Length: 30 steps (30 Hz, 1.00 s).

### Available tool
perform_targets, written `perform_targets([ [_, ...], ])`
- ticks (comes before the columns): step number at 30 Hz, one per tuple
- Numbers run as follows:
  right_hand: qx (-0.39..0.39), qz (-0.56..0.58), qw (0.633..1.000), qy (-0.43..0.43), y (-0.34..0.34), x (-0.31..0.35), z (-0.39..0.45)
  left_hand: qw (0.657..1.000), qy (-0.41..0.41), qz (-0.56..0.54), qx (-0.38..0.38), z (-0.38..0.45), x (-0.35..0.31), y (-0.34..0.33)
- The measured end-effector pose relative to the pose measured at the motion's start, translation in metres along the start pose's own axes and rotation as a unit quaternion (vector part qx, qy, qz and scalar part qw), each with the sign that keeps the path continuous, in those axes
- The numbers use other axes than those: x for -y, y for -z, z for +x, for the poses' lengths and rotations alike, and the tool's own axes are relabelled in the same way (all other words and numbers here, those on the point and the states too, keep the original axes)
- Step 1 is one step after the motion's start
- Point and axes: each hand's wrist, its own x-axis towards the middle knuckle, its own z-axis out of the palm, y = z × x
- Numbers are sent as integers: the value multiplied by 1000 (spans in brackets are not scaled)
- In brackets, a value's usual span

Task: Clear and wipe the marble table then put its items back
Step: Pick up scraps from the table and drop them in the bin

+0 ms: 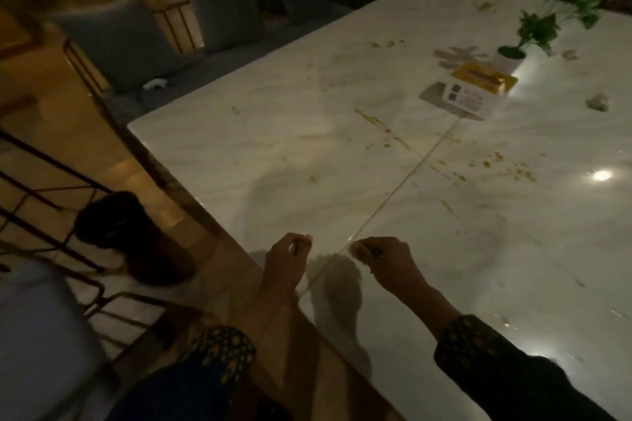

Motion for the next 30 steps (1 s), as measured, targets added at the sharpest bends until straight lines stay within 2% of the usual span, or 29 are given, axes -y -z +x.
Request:
perform_targets([
  [2,23,-28,999,8,-28,33,14,1000,17,-17,-17,4,13,34],
  [7,79,-7,997,20,-97,101,56,995,74,-42,-42,11,62,113],
  [10,110,43,993,18,-132,137,81,989,106,-71,-71,22,94,159],
  [12,122,65,990,27,-152,159,102,988,122,-67,-73,34,110,187],
  [16,133,75,986,72,-188,198,149,979,158,-13,-125,72,155,220],
  [19,156,99,976,112,-217,229,195,967,205,-27,-151,108,162,247],
  [27,225,74,950,202,-281,325,318,943,233,12,-235,197,163,339],
  [30,249,77,939,224,-305,357,349,936,242,-16,-253,223,177,372],
])
